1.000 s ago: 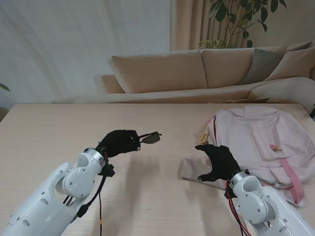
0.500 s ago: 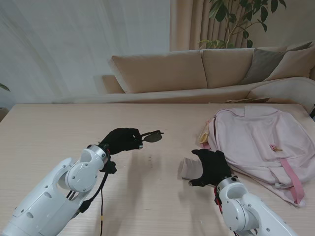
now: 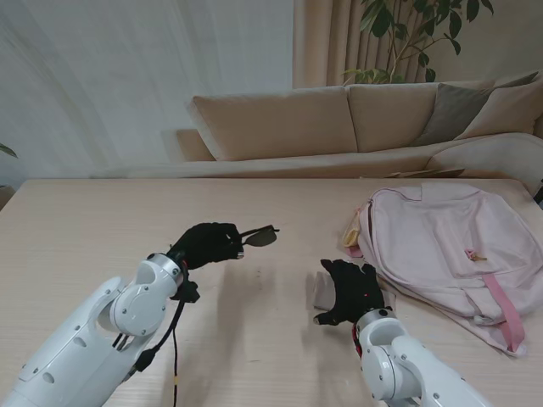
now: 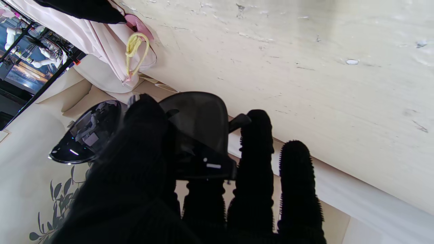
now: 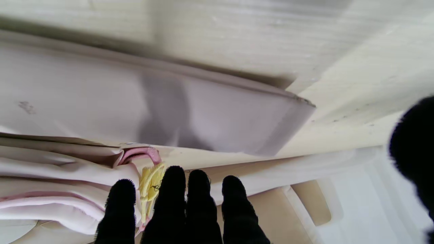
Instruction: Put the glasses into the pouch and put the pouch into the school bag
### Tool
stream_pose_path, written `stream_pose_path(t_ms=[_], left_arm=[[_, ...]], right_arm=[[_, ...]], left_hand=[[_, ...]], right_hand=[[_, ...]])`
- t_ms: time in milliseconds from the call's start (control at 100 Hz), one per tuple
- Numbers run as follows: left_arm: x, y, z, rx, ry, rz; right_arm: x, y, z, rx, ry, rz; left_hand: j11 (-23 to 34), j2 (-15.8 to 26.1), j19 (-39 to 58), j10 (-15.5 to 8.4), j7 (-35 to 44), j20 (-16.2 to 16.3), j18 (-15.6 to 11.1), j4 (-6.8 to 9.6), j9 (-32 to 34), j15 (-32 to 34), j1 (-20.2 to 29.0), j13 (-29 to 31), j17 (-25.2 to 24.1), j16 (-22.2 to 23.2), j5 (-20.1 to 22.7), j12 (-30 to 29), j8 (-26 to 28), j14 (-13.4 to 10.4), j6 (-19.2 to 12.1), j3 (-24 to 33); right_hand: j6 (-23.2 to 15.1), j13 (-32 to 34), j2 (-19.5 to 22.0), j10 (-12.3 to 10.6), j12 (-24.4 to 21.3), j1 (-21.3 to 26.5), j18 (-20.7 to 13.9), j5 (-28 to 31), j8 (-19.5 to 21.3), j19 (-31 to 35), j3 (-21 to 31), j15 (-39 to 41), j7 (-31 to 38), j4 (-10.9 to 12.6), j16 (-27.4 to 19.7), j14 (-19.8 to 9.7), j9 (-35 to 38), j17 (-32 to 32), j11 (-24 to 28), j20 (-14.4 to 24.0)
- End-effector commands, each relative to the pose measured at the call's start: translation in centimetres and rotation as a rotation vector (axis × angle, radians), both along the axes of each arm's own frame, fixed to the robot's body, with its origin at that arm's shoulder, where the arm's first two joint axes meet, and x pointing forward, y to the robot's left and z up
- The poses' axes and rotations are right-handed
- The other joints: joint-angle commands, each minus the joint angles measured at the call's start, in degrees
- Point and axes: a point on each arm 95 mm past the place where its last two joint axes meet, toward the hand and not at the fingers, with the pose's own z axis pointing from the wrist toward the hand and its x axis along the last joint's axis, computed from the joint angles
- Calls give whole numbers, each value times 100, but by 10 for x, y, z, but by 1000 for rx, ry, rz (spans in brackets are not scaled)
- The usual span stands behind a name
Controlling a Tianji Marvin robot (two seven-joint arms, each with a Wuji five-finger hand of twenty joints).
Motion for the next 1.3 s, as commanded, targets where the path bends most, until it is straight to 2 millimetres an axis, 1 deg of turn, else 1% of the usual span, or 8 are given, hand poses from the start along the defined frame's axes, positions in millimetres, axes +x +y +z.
stream_pose_path(t_ms=[0, 190, 210, 280, 520, 780, 1030, 1290], left_arm=[[-2, -5, 0, -3, 9, -13], [0, -7, -1, -3, 17, -18], [1, -7, -1, -2, 18, -19], [1, -8, -1, -2, 22, -21], [4, -12, -1, 5, 33, -34], [9, -17, 1, 8, 44, -45], [10, -18, 1, 9, 46, -45], [5, -14, 1, 9, 41, -35]], right_arm=[[0, 1, -7, -21, 31, 3], [8, 4, -13, -19, 63, -23], [9, 4, -14, -21, 67, -24], [10, 4, -15, -18, 71, -31], [15, 11, -17, -19, 80, -38], [21, 17, -18, -23, 97, -57], [27, 22, -25, -69, 115, -48], [30, 21, -29, -96, 132, -44]], left_hand=[[265, 425, 265, -134, 241, 100, -77, 28, 170, 118, 222, 120, -16, 89, 93, 127, 128, -83, -374, 333], [255, 423, 254, -137, 245, 95, -74, 34, 168, 110, 226, 114, -27, 86, 89, 132, 120, -83, -374, 327], [254, 420, 253, -139, 246, 94, -74, 34, 167, 109, 227, 113, -29, 86, 89, 132, 119, -81, -373, 326], [252, 418, 255, -144, 249, 95, -81, 37, 176, 111, 232, 120, -24, 86, 91, 135, 113, -86, -374, 327], [238, 418, 236, -156, 261, 87, -78, 36, 174, 99, 225, 122, -46, 79, 84, 140, 109, -102, -379, 323], [229, 424, 221, -161, 266, 80, -80, 36, 170, 90, 225, 119, -57, 74, 70, 145, 100, -106, -369, 322], [223, 418, 213, -174, 279, 75, -87, 38, 169, 79, 230, 119, -66, 67, 60, 149, 93, -115, -367, 325], [218, 410, 206, -173, 290, 71, -84, 37, 171, 79, 226, 126, -70, 64, 62, 155, 83, -126, -367, 326]], right_hand=[[-23, -311, -162, 30, -122, -315, -1, -247, 15, 3, 145, -154, -167, -154, -69, -117, -189, -105, -164, -66], [-22, -285, -168, 15, -107, -306, -82, -188, 199, -55, 152, -190, -126, -155, -87, -157, -136, -108, -158, -52], [-13, -287, -164, 14, -66, -304, -87, -226, 346, -94, 143, -179, -51, -153, -79, -160, -158, -97, -88, -31], [-12, -288, -191, 16, -4, -289, -94, -233, 521, -115, 144, -110, 83, -156, -43, -162, -154, -97, 38, 11], [-29, -278, -147, 14, 116, -296, -99, -253, 807, -106, 133, 48, 460, -150, 39, -171, -141, -87, 326, 127], [-5, -269, -104, 30, 139, -309, -79, -265, 886, -105, 116, 72, 615, -150, 49, -156, -139, -81, 405, 159], [-90, -246, -124, -49, 296, 35, -81, -299, 1121, -40, 32, 193, 1262, -116, 111, -177, -146, -85, 811, 273], [-194, -257, -331, -124, 383, 379, -130, -336, 1177, -79, 38, 218, 1450, -90, 127, -240, -151, -83, 1049, 251]])
